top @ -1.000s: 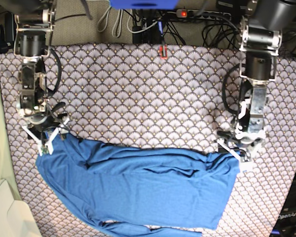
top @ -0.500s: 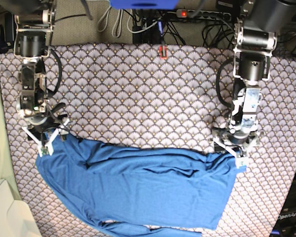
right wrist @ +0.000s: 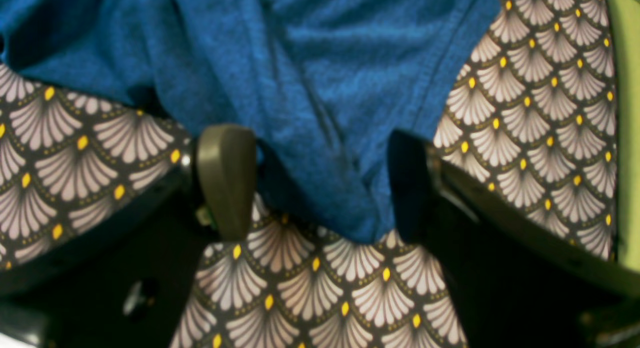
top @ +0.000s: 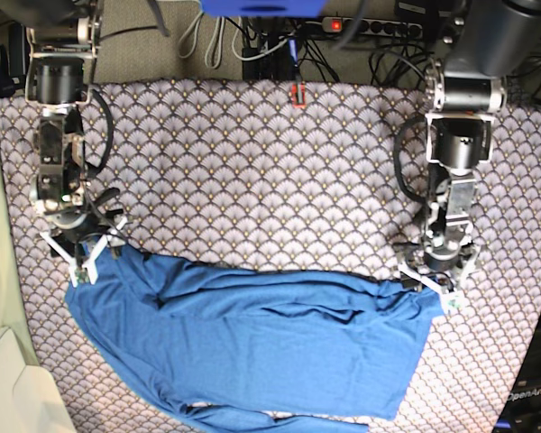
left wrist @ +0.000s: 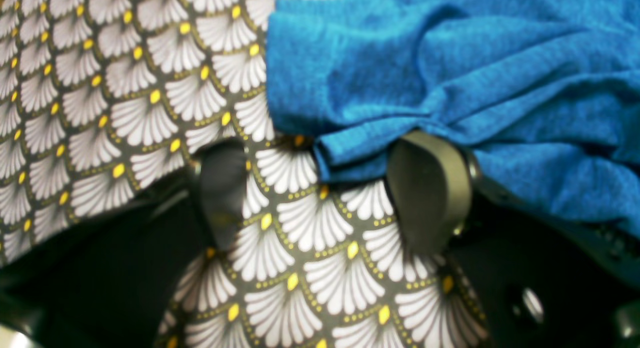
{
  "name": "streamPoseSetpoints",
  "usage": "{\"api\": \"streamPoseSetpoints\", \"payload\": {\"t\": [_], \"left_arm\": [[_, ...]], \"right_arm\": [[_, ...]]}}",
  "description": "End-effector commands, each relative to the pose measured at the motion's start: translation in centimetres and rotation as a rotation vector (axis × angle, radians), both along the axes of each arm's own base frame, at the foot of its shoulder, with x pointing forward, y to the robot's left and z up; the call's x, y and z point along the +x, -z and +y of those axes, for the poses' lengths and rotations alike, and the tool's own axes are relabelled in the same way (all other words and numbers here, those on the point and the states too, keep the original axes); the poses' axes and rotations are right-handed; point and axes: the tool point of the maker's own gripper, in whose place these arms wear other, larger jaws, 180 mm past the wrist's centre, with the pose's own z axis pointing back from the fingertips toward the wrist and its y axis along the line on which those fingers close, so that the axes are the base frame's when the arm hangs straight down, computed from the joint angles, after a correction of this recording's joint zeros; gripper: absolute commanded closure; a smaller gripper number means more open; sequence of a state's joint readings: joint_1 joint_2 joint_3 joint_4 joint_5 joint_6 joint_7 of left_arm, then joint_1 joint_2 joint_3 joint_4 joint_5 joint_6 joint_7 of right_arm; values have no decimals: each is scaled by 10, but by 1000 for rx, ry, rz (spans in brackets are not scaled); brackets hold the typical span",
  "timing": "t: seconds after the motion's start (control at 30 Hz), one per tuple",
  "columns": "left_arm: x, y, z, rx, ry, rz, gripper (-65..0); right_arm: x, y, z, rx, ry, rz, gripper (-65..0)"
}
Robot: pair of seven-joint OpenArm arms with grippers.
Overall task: Fold the T-shirt properly
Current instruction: 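Slide the left gripper back to the shirt corner, holding the edge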
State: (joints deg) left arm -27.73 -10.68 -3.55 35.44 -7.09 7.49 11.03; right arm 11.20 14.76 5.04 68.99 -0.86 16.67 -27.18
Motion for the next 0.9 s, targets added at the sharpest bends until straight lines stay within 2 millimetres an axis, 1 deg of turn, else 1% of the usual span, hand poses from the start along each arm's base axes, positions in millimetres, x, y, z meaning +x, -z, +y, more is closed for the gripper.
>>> {"api": "streamPoseSetpoints", "payload": {"t": [0.0, 0.1, 0.17, 0.2, 0.23, 0.33, 0.37, 0.4, 0.5, 0.63, 0.7, 0.77, 0.8, 0.87], "left_arm": [[7, -6, -3, 0, 5, 10, -462], [8, -7, -4, -2, 7, 6, -461], [7, -5, -5, -3, 7, 10, -438], [7, -5, -5, -3, 7, 10, -412], [7, -5, -5, -3, 7, 10, -370], [7, -5, -6, -4, 7, 10, -212], [7, -5, -6, -4, 8, 8, -172], [7, -5, -6, -4, 8, 8, -149], [7, -5, -5, -4, 6, 8, -155], [8, -7, -6, -3, 9, 2, -149], [8, -8, -4, -1, 7, 2, -107], [8, -9, 0, 5, 4, 2, -8], [7, -8, 1, 6, 2, 6, 0], [7, -9, 7, 15, 0, 8, -13]], "right_arm": [[12, -20, -11, -22, 3, -58, -415], [12, -20, -11, -24, 2, -57, -415], [12, -20, -12, -25, 4, -58, -415], [12, -21, -12, -25, 4, -59, -415], [13, -22, -12, -25, 4, -61, -415], [13, -22, -12, -25, 4, -62, -415], [13, -22, -12, -25, 4, -62, -415], [13, -22, -12, -25, 4, -62, -415], [13, -22, -12, -25, 2, -62, -415], [12, -20, -12, -25, 1, -57, -415], [11, -18, -11, -23, 2, -52, -415], [9, -11, -12, -18, 6, -30, -415], [7, -6, -13, -15, 9, -17, -412], [5, -1, -14, -12, 13, -4, -411]]}}
